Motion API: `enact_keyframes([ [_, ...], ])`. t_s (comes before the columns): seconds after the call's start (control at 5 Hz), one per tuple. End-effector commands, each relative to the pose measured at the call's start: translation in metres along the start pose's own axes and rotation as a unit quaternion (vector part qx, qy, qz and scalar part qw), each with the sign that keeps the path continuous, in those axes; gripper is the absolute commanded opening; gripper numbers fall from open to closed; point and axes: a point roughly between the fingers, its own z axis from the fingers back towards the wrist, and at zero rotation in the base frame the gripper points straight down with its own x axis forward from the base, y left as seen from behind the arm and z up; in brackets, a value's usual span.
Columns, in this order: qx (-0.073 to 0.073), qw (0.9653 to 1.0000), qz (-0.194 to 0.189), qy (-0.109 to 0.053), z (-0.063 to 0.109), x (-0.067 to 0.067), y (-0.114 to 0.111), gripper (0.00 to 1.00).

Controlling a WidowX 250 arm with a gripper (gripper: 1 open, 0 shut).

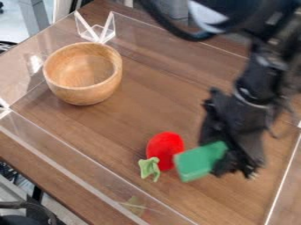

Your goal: Put the green stick in the brown bowl

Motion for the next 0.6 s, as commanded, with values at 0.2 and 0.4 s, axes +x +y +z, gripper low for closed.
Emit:
enact_keyframes([
  [0.2,-0.017,0.9984,0.042,-0.034,0.013,0.007,-0.003,0.00],
  [0.4,-0.024,0.9983,0.039,-0.036,0.018,0.017,-0.018,0.00],
])
